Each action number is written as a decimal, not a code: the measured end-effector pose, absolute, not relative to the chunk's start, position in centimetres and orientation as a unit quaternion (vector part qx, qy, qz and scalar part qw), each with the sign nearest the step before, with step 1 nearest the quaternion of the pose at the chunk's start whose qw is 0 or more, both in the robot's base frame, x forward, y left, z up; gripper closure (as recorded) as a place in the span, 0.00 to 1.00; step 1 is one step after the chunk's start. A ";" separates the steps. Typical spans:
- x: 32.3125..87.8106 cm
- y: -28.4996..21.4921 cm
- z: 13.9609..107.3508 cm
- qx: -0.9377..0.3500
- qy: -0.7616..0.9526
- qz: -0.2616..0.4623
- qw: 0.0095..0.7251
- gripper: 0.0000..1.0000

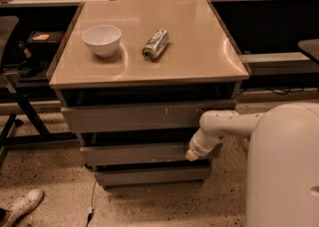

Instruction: Close middle drawer

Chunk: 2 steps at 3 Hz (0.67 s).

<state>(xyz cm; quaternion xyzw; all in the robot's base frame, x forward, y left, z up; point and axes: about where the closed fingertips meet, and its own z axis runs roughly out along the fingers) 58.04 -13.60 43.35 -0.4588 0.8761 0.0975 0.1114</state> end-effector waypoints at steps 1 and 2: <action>58.0 -13.6 43.3 -0.459 0.876 0.098 0.111 0.35; 58.0 -13.6 43.3 -0.459 0.876 0.098 0.111 0.12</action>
Offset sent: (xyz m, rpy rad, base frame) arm 0.0000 0.0000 0.0000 0.0000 0.0000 0.0000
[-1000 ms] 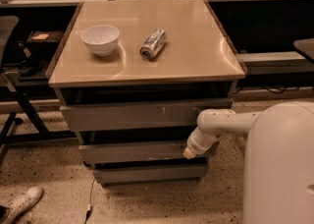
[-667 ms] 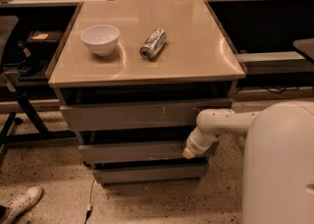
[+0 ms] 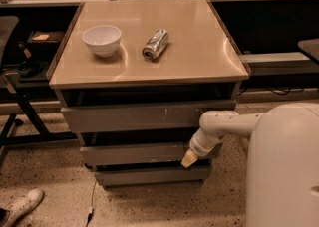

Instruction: Close middle drawer

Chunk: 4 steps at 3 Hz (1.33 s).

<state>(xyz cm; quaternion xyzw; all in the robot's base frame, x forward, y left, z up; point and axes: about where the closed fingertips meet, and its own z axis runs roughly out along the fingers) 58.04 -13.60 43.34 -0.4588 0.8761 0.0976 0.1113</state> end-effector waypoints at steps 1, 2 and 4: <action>58.0 -13.6 43.3 -0.459 0.876 0.098 0.111 0.00; 58.0 -13.6 43.3 -0.459 0.876 0.098 0.111 0.00; 54.6 -14.1 44.2 -0.443 0.884 0.101 0.110 0.00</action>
Offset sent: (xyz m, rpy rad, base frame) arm 0.0000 0.0000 0.0000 0.0000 0.0000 0.0000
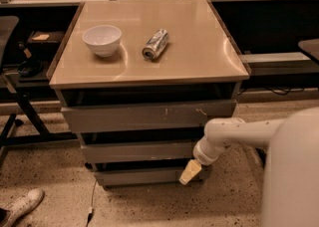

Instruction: Close middle drawer

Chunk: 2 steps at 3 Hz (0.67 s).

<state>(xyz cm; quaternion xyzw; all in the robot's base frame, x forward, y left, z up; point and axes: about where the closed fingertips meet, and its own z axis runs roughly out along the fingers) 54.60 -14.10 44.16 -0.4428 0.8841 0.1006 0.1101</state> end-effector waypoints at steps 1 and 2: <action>50.4 -14.5 49.1 -0.378 0.907 0.102 0.155 0.00; 47.6 -15.1 51.0 -0.363 0.915 0.092 0.152 0.00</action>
Offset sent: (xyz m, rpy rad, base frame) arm -0.0356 -0.0034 0.0425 0.0452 -0.0564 -0.1225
